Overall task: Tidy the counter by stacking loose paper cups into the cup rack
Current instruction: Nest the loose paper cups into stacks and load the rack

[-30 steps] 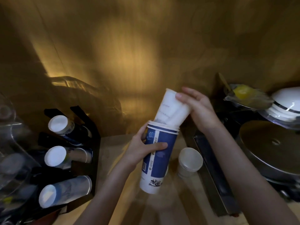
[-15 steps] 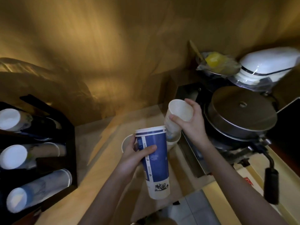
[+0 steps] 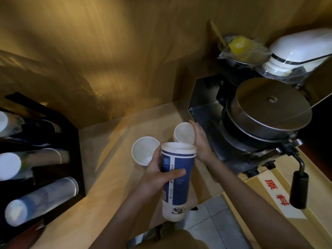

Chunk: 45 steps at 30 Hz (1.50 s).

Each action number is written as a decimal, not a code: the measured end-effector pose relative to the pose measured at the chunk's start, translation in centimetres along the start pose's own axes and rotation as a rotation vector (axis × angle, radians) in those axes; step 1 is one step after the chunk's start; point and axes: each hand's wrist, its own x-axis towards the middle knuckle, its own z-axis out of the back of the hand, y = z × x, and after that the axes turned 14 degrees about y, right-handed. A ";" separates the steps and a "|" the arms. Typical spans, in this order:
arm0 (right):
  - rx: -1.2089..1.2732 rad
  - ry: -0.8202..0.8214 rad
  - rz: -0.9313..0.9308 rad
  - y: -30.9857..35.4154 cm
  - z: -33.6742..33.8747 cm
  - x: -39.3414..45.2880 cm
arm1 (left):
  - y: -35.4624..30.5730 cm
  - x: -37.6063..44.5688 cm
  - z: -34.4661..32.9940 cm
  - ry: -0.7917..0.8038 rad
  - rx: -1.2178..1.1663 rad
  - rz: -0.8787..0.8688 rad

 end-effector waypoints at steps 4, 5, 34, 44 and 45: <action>0.191 0.082 -0.084 1.3 1.3 -0.3 | 0.2 0.3 0.1 0.007 -0.034 -0.003; 0.271 0.073 -0.078 2.1 1.7 -0.8 | 0.2 0.3 0.2 0.015 -0.037 -0.003; 0.740 -0.054 0.156 8.3 10.0 -4.7 | -0.4 -0.3 1.4 0.088 -0.158 0.040; 0.311 -0.257 0.100 6.3 6.6 -4.1 | -0.3 -0.8 2.2 -0.008 -0.248 0.040; 0.269 -0.242 0.084 5.9 5.9 -3.8 | -0.4 -0.9 2.1 -0.007 -0.249 0.040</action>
